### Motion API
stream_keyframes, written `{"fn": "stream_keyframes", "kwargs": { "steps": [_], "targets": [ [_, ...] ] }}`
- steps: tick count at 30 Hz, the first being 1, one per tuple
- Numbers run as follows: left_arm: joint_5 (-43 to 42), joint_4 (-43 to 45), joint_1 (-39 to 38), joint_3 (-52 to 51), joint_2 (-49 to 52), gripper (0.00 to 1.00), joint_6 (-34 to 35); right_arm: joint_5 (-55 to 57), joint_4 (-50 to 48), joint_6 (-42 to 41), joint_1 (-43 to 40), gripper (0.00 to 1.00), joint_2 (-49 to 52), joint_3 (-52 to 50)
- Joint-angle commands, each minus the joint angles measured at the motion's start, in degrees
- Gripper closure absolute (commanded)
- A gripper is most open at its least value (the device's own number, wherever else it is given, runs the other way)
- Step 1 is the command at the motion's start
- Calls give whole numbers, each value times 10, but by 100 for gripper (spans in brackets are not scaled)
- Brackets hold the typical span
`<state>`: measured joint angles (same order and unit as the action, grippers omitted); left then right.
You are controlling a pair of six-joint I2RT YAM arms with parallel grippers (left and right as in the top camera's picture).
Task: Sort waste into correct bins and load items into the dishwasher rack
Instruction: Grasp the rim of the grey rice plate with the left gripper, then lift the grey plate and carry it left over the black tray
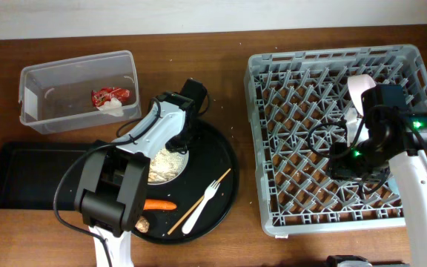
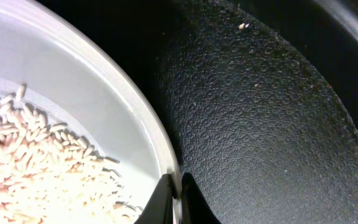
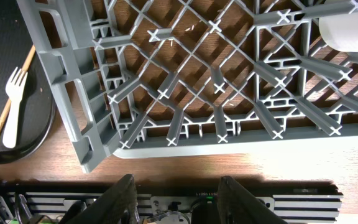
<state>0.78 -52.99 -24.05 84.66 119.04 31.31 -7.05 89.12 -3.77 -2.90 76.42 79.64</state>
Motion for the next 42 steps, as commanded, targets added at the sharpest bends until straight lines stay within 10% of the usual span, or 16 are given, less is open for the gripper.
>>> {"fn": "stream_keyframes", "kwargs": {
  "steps": [1,31,42],
  "targets": [
    [26,-28,2,-5,28,99,-7,-7,1,6,3,54,-9,-3],
    [123,-289,-17,123,-156,100,-14,-2,1,6,3,53,-9,-3],
    [71,-264,199,122,-169,100,-105,-2,5,6,3,53,-9,-3]
  ]
}}
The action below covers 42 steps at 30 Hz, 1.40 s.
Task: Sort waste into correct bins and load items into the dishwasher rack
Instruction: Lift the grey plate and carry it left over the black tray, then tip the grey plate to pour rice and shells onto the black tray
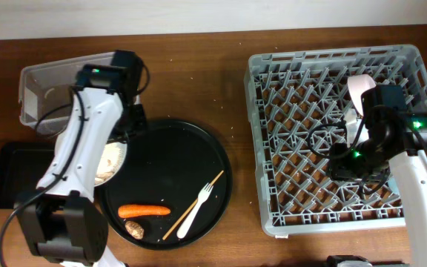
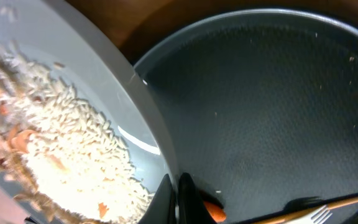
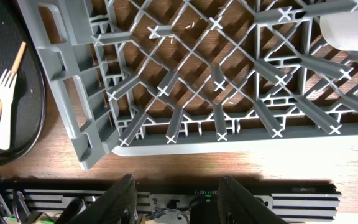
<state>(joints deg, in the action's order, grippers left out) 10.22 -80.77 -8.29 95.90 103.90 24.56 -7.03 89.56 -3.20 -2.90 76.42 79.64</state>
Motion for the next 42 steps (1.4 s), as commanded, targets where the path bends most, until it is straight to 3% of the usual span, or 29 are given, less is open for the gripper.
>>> {"fn": "stream_keyframes", "kwargs": {
  "steps": [1,10,22,30,42],
  "targets": [
    [-25,21,59,10,-17,100,-39,-2,1,0,3,53,-9,-3],
    [-143,61,182,10,-17,100,-124,-2,0,0,3,53,-9,-3],
    [-398,57,301,9,-17,100,-239,-2,0,0,3,53,-9,-3],
    [-452,36,346,9,-17,100,-262,-2,0,0,3,53,-9,-3],
    [-547,9,369,8,-17,100,-363,-2,0,0,3,53,-9,-3]
  ]
}}
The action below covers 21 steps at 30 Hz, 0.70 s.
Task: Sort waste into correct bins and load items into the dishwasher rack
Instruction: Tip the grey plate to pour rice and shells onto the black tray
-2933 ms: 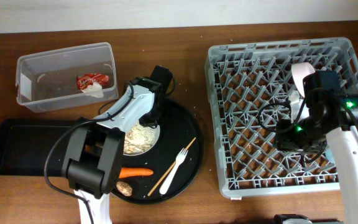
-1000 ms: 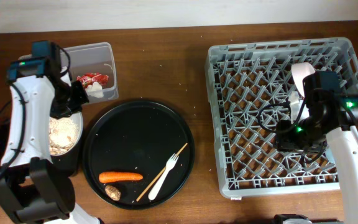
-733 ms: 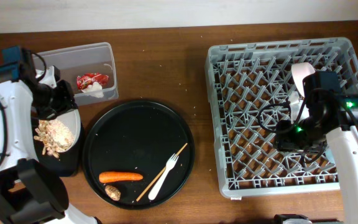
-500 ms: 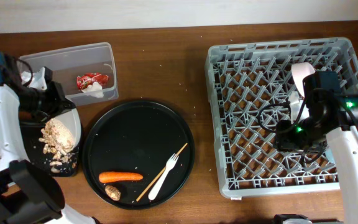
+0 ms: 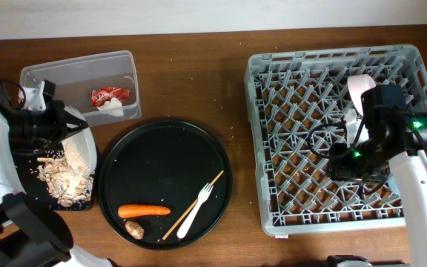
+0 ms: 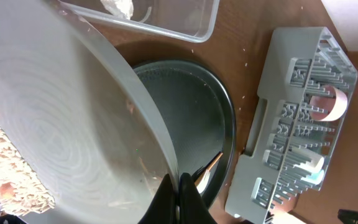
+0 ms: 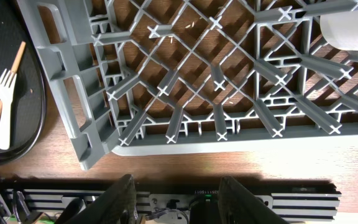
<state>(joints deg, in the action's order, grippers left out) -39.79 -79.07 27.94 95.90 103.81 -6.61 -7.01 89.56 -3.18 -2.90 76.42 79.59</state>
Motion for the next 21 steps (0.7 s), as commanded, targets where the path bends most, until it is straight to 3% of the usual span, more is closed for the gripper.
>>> {"fn": "stream_keyframes", "kwargs": {
  "steps": [1,9,13,21],
  "targets": [
    [-50,-11,10,8,-16,100,-58,-3,0,0,3,53,-9,-2],
    [-152,-43,71,2,-16,100,-126,-3,0,0,3,53,-9,-2],
    [-201,-40,84,-52,-16,100,-160,-3,2,0,3,53,-9,-2],
    [-235,-34,127,-89,-16,100,-176,-1,2,0,3,53,-9,-2]
  ]
}}
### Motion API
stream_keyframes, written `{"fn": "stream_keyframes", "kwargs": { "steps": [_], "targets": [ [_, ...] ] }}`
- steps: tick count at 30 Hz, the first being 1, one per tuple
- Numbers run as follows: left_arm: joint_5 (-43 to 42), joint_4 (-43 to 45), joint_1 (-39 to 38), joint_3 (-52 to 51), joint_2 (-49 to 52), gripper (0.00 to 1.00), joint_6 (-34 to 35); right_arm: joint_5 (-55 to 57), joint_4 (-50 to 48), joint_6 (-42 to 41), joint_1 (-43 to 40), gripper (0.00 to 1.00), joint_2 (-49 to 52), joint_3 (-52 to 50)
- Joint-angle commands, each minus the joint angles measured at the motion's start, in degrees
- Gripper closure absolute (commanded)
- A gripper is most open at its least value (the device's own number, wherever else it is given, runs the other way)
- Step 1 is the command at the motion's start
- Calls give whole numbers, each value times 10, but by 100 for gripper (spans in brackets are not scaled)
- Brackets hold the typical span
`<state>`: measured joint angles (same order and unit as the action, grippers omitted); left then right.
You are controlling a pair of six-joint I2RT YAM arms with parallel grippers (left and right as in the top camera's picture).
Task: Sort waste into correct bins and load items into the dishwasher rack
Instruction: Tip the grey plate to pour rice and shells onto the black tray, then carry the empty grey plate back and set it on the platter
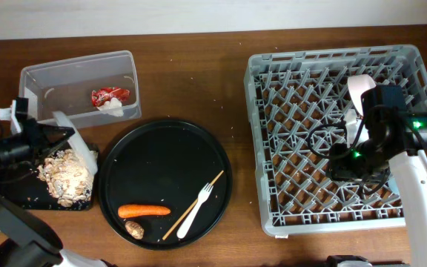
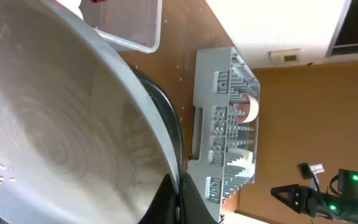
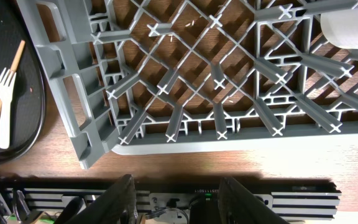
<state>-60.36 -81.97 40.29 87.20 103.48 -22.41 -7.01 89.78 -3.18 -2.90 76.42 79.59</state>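
My left gripper (image 1: 50,138) is shut on the rim of a white plate (image 1: 76,145), held steeply tilted over the black rectangular tray (image 1: 17,197) at the far left. A pile of rice and scraps (image 1: 65,176) lies on that tray under the plate. In the left wrist view the plate (image 2: 61,124) is almost bare, with the gripper (image 2: 178,194) pinching its edge. The grey dishwasher rack (image 1: 254,148) stands at the right. Over it my right gripper (image 3: 176,199) is open and holds nothing.
A clear bin (image 1: 128,70) behind the tray holds a red wrapper (image 1: 110,95). The round black tray (image 1: 165,159) carries a carrot (image 1: 143,211), a white fork (image 1: 197,206), a chopstick (image 1: 212,182) and a small brown piece (image 1: 134,228). A pale cup (image 1: 358,89) sits in the rack.
The plate is tipped more steeply and sits slightly lower and further left. The rice now lies in a tighter heap on the rectangular tray. The right arm has not moved.
My left gripper was shut on the rim of the rice-filled plate on the round tray. Then the plate was at that tray's left edge. Then it was tilted over the rectangular tray with rice fallen beneath it, and now it is nearly bare.
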Motion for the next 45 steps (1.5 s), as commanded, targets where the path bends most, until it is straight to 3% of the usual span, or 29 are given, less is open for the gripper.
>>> {"fn": "stream_keyframes", "kwargs": {
  "steps": [1,5,7,9,11,12,14,18,20,21,24,26,27,28,30,32,40,45],
  "targets": [
    [-29,-13,4,-2,-13,100,-18,-1,0,0,3,53,-9,-2],
    [-3,-7,6,-2,-13,100,13,-1,0,0,3,53,-9,-2],
    [-68,-28,8,-2,-13,100,-56,-1,0,-1,3,53,-9,-2],
    [18,-1,14,-2,-13,100,50,-1,0,-1,3,53,-9,-2],
    [-61,-19,21,-2,-13,100,-48,-1,0,-1,3,53,-9,-2],
    [-87,-32,24,-2,-13,100,-65,-1,0,-1,3,53,-9,-2],
    [-63,-25,35,-2,-13,100,-10,-1,0,-2,3,53,-9,-2],
    [-95,-38,57,-2,-13,100,-55,-1,0,-2,3,53,-9,-2],
    [-45,-31,57,-2,-13,100,12,-1,0,-2,3,53,-9,-2],
    [-111,-50,57,-2,-13,100,-83,-1,0,-2,3,53,-9,-2],
    [-137,-67,57,-2,-13,100,-82,-1,0,-2,3,53,-9,-2],
    [-201,-110,57,-2,-13,100,-169,-1,0,-2,3,53,-9,-2],
    [-177,-99,57,-2,-13,99,-156,-1,0,-2,3,53,-9,-2],
    [-121,-75,57,-2,-13,100,-87,-1,0,-2,3,53,-9,-2],
    [-167,-121,57,-2,-13,100,-207,0,0,-2,3,53,-9,-2],
    [-153,-114,59,-2,-13,100,-158,0,0,-2,3,53,-9,-2],
    [-122,-133,46,-2,-22,100,-161,-1,0,-2,3,53,-9,-2],
    [-69,-125,-74,-2,-71,100,-160,-1,0,-2,3,53,-9,-2]
  ]
}}
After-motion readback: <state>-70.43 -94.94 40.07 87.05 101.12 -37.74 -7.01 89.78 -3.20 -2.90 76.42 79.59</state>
